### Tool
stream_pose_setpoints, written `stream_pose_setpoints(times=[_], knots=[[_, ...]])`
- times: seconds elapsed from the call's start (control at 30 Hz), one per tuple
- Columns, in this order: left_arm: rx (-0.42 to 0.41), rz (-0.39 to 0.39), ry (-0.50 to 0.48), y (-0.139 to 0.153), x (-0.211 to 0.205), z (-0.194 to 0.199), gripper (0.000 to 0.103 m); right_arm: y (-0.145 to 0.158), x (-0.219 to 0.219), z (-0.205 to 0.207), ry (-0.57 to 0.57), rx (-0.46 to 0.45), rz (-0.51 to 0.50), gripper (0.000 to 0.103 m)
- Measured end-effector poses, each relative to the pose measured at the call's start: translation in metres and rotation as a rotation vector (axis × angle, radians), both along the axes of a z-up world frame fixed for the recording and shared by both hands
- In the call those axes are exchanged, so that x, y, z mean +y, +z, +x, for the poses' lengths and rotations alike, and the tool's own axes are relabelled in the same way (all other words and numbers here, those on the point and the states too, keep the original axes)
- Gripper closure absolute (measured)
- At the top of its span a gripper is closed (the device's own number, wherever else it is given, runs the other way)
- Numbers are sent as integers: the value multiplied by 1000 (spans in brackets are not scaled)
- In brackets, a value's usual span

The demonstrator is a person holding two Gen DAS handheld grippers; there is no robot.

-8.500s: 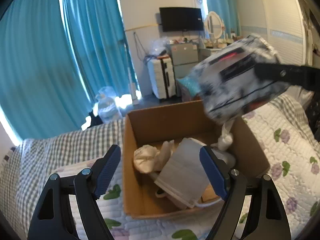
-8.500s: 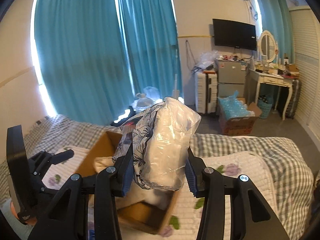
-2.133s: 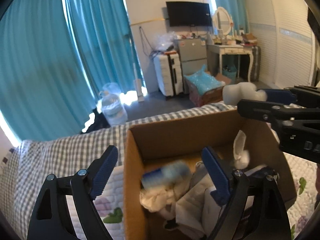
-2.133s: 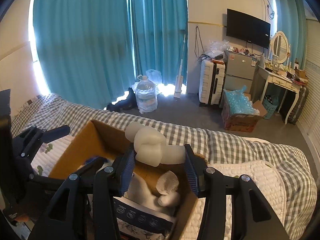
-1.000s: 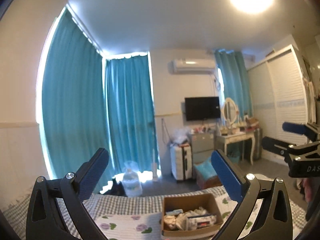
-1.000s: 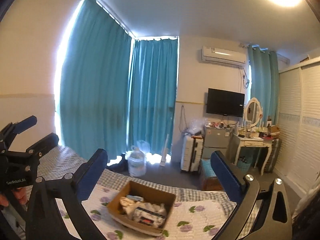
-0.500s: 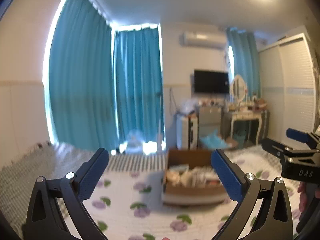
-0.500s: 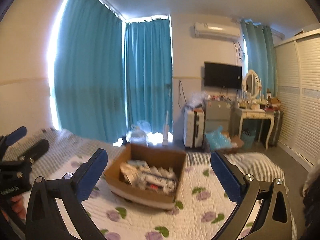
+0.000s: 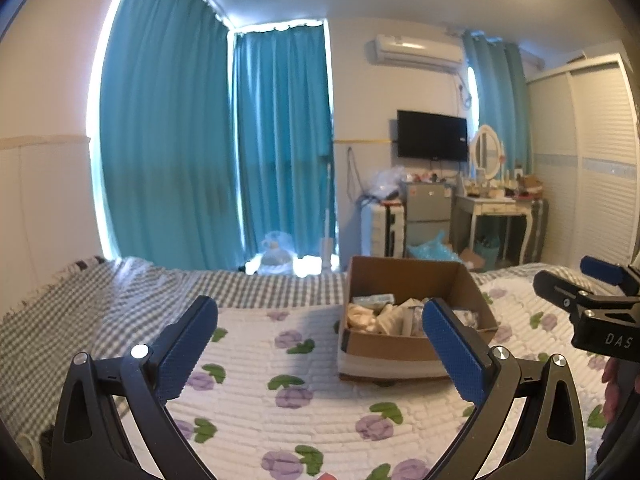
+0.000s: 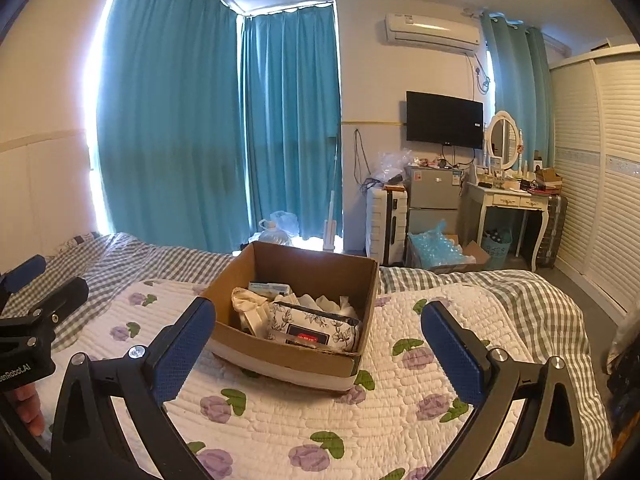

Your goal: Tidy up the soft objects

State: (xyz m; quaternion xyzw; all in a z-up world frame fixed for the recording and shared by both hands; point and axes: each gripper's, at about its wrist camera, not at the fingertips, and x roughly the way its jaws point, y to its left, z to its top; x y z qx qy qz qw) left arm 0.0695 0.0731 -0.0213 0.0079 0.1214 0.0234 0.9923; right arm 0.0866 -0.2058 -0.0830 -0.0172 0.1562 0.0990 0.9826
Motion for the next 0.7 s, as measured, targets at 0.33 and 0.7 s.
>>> stream_pose_setpoints(times=[0.33,0.7], knots=[[19,3,-10,-4,0,3,0,2,6,-4,1,5,4,0],[28,0,-1,-5,0,4,0,0,6,-3,-5,12,-2,0]])
